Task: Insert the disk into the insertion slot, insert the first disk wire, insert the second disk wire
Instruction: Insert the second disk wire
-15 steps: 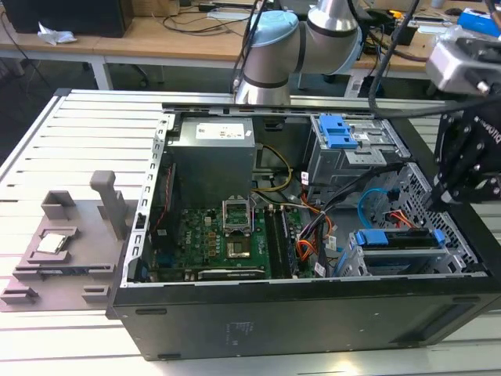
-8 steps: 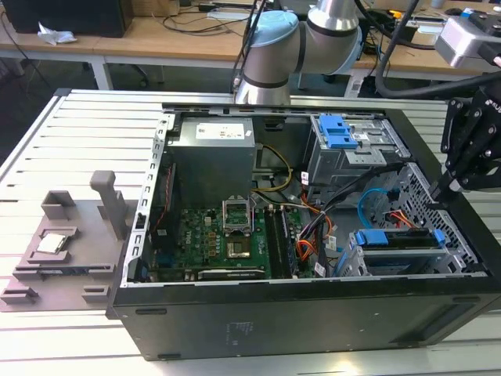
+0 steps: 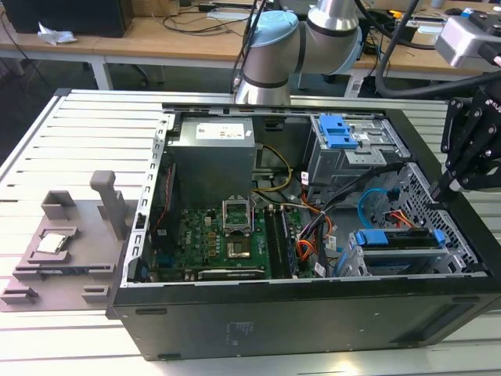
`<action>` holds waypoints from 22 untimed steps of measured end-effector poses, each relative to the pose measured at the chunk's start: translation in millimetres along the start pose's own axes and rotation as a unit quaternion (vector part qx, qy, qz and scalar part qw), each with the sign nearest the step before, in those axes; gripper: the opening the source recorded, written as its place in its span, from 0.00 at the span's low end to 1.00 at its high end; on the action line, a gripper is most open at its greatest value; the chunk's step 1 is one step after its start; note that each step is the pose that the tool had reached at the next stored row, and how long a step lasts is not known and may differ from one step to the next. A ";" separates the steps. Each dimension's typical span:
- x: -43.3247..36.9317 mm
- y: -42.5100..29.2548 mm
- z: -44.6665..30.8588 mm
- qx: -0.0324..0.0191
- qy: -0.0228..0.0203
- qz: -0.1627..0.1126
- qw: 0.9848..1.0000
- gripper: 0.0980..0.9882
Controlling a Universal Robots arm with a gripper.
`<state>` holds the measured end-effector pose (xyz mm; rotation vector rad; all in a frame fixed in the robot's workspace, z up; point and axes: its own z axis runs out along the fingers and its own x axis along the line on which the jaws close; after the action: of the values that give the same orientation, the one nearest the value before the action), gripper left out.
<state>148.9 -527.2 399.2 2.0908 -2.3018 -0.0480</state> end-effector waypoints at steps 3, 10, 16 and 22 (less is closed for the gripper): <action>0.0 0.0 -0.1 0.000 0.000 0.000 1.000 0.15; -0.4 2.2 3.0 0.000 0.003 -0.073 0.997 0.23; -12.3 25.7 13.4 0.000 -0.001 -0.081 0.997 0.23; -20.7 34.1 15.2 0.001 -0.002 -0.091 0.996 0.23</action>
<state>116.3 -503.3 385.5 2.2958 -2.1063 -0.0545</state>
